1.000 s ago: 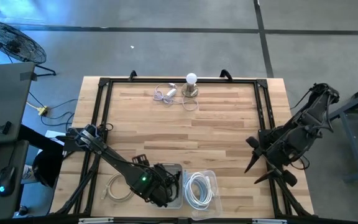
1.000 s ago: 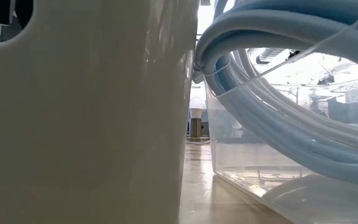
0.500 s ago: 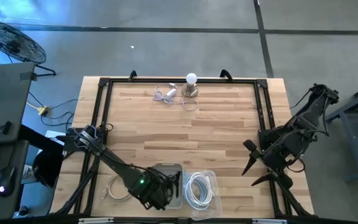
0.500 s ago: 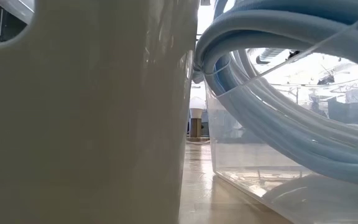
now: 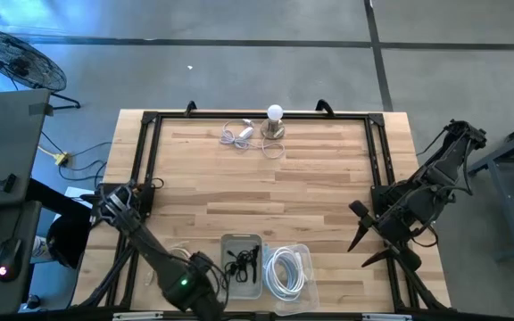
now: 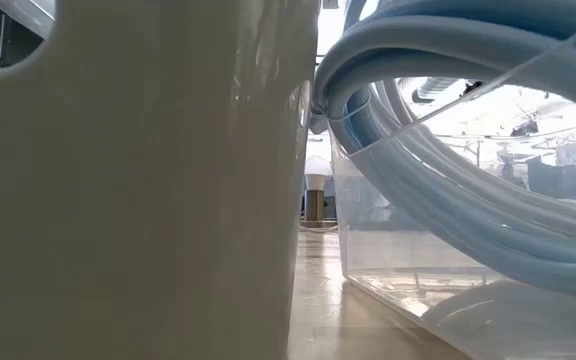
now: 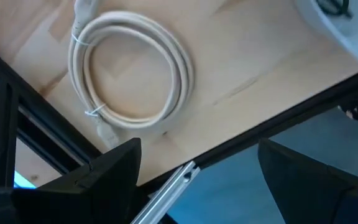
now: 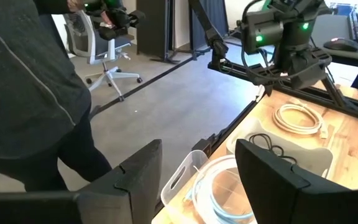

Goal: Pick & Place USB Port
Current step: Put the gray HDMI cable into the transparent bin

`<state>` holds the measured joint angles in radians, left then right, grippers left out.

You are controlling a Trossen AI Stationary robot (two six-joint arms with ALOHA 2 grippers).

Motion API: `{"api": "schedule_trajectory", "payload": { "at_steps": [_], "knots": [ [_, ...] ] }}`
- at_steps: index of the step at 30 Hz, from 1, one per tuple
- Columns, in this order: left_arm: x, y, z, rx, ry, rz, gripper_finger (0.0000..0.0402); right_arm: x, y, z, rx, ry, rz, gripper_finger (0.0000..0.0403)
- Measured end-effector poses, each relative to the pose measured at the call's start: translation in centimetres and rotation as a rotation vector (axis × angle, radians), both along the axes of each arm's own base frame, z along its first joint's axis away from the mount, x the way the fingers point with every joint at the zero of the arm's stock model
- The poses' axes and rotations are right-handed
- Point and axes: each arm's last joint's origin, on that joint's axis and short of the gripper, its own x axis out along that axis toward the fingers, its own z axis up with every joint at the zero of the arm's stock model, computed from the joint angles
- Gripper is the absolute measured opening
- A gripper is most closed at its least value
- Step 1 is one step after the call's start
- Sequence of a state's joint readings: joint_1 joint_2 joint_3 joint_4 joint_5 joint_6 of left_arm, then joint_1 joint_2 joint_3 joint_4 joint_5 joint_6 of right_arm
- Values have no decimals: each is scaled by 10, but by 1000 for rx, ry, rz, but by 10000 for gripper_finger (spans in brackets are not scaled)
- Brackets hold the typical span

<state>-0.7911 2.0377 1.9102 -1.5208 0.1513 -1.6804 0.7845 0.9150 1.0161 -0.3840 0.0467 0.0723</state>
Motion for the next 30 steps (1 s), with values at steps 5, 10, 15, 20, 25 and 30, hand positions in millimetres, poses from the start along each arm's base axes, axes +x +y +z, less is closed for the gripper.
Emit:
{"api": "schedule_trajectory", "payload": {
  "at_steps": [5,10,15,20,25,30],
  "knots": [
    [-5,-5,0,46,-45,-28,317,-1,1,0,12,11,23,197],
    [-2,-2,-3,134,-115,-45,317,-1,1,1,33,15,30,197],
    [-1,-2,-26,160,-120,-52,317,-1,1,2,63,38,41,197],
    [-7,-3,-59,67,14,27,317,-1,2,2,87,62,57,197],
    [-6,-4,-77,40,-11,26,317,-1,2,2,93,60,56,197],
    [-7,-2,-85,48,-24,0,317,-1,3,5,114,33,59,197]
  ]
}}
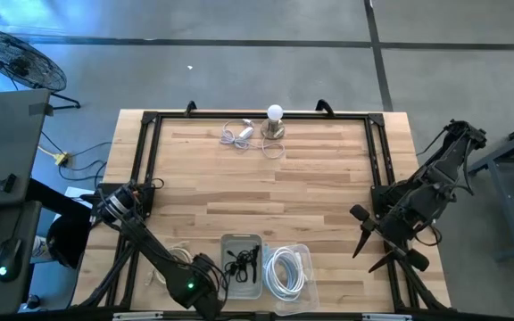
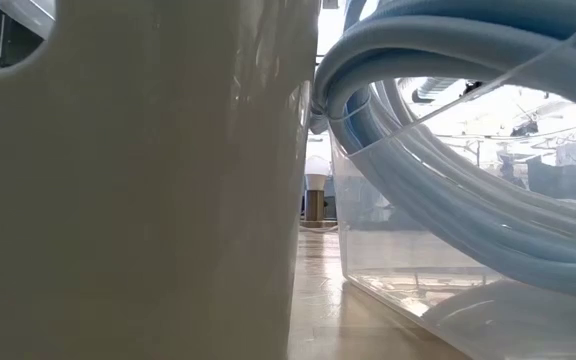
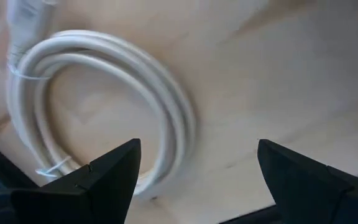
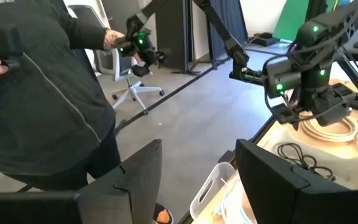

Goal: Pick & Place USB Port
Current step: Put the gray HDMI cable into the transparent bin

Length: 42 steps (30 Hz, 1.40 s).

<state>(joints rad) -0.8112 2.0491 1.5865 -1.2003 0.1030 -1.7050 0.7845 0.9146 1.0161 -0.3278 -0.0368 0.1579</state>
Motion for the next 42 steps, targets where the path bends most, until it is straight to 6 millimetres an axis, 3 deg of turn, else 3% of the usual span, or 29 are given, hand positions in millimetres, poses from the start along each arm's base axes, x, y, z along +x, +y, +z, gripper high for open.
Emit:
{"api": "schedule_trajectory", "payload": {
  "at_steps": [17,23,35,42],
  "knots": [
    [-5,5,-15,19,21,-19,305,0,0,2,16,-19,-5,197],
    [-5,5,-15,17,19,-28,233,1,1,5,38,-41,-7,197],
    [-6,5,-15,6,28,-109,18,1,1,6,58,-25,-13,197],
    [-5,4,-15,-26,26,-147,2,1,1,6,75,-7,-18,197]
  ]
}}
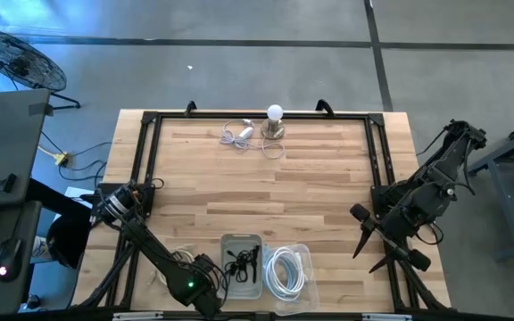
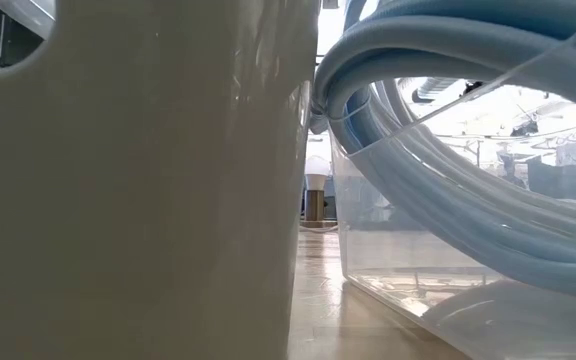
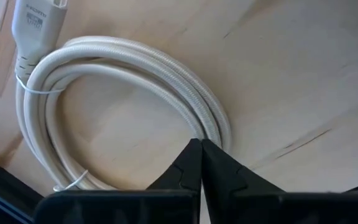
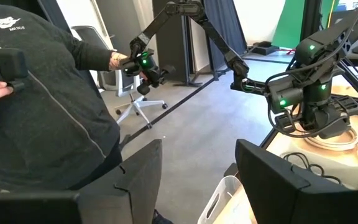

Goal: Pick & Place USB Port
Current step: Put the gray HDMI cable into the transparent bin, then put the brown HDMI cable into the transparent bin

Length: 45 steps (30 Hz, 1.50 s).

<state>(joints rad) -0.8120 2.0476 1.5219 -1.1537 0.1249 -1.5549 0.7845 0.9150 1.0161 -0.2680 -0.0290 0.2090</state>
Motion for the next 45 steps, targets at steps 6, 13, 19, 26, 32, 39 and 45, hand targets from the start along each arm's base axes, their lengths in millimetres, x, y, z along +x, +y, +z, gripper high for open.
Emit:
{"api": "schedule_trajectory", "payload": {
  "at_steps": [6,13,19,26,32,39,45],
  "knots": [
    [1,-1,1,-20,5,14,1,0,0,0,0,0,0,197],
    [3,-4,12,-23,-2,14,0,0,0,0,-1,-7,1,197],
    [4,-5,19,-27,-7,6,0,0,0,0,-17,-24,5,197],
    [5,-6,19,-38,-15,-4,0,0,0,0,-20,-27,6,197],
    [4,-5,19,-30,-7,-4,1,0,0,0,-20,-27,6,197],
    [3,-4,19,-25,-1,-21,1,0,0,0,-20,-27,6,197],
    [3,-4,19,-34,0,-75,5,0,0,0,-20,-27,6,197]
  ]
}}
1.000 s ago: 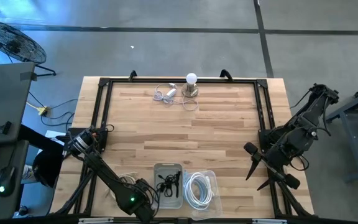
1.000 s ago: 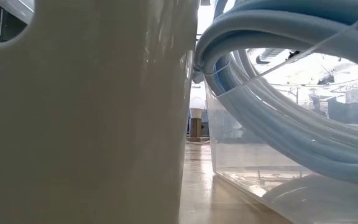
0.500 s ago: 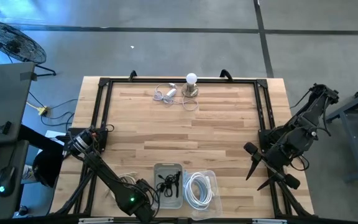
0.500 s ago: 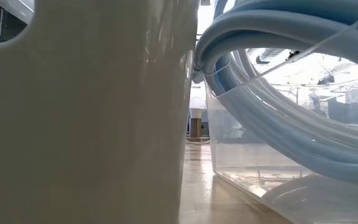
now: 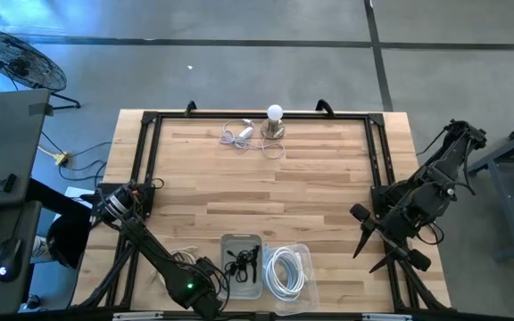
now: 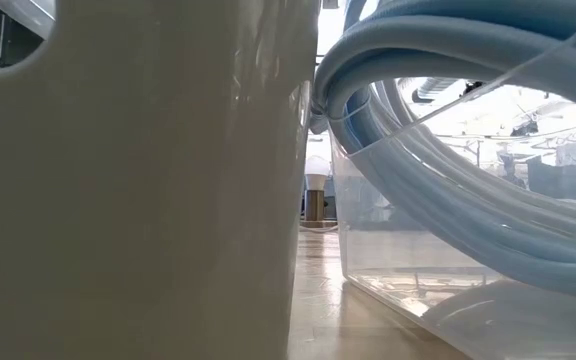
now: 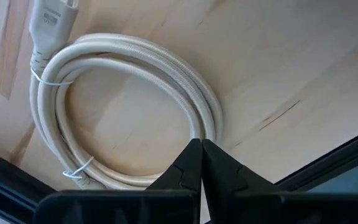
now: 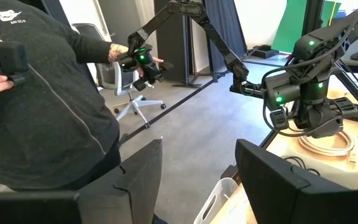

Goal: Pick & Place USB Port
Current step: Put the brown HDMI cable into the transparent bin

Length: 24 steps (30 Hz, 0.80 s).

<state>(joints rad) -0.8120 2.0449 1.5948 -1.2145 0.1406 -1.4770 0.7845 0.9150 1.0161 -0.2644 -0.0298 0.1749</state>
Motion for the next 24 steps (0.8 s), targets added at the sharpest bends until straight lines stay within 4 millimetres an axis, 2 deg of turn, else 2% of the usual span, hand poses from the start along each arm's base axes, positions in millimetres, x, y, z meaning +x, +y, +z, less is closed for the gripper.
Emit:
{"api": "schedule_trajectory", "payload": {
  "at_steps": [2,8,24],
  "knots": [
    [-1,1,0,11,8,12,17,0,0,0,0,0,0,197],
    [-11,7,2,44,177,95,69,0,0,0,0,0,0,197],
    [-8,5,1,32,137,141,137,0,0,0,-14,-13,3,197]
  ]
}}
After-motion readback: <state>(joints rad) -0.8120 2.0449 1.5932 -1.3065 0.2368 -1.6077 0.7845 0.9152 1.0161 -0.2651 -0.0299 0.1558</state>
